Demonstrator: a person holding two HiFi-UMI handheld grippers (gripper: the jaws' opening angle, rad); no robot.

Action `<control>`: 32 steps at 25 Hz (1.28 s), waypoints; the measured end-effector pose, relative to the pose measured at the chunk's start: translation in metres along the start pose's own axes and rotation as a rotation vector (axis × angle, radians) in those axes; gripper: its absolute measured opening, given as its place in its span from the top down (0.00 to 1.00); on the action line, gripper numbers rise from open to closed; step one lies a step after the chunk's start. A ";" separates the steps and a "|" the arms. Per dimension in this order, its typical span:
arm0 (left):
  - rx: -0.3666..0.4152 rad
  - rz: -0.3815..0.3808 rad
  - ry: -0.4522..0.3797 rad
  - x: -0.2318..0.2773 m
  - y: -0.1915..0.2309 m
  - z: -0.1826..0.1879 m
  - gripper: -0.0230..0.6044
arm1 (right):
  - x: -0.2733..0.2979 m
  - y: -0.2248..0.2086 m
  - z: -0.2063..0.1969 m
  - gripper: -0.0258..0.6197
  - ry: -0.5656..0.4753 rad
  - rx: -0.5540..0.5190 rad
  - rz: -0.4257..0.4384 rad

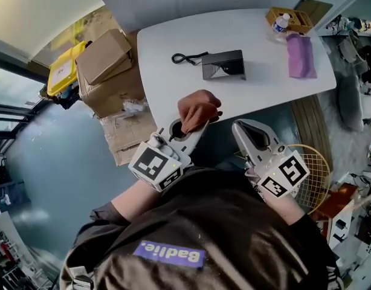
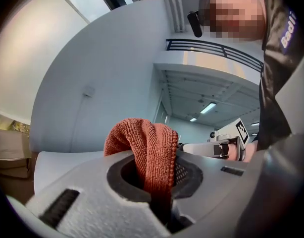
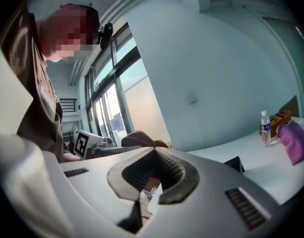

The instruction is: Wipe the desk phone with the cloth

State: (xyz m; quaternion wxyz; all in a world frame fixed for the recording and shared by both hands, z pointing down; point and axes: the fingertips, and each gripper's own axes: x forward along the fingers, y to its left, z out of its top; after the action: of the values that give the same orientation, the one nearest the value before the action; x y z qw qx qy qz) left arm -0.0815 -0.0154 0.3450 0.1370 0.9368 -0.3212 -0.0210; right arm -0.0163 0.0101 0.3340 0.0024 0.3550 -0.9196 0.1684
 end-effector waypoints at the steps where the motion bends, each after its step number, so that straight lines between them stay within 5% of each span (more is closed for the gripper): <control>1: -0.002 -0.006 0.006 0.006 0.007 0.000 0.89 | 0.004 -0.006 -0.001 0.92 0.006 0.005 -0.008; 12: -0.007 0.039 0.057 0.107 0.043 -0.021 0.89 | 0.024 -0.117 -0.002 0.92 0.045 0.067 0.012; 23: -0.023 0.170 0.232 0.241 0.109 -0.118 0.89 | 0.015 -0.230 -0.035 0.92 0.150 0.132 0.031; 32: -0.055 0.177 0.367 0.267 0.146 -0.195 0.89 | 0.022 -0.246 -0.059 0.92 0.240 0.129 -0.006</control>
State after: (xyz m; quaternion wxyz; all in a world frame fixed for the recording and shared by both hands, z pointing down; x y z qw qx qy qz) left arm 0.0682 -0.2410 0.5855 0.2202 0.8889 -0.3713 0.1534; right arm 0.1213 -0.1562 0.4681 0.0902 0.3343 -0.8989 0.2684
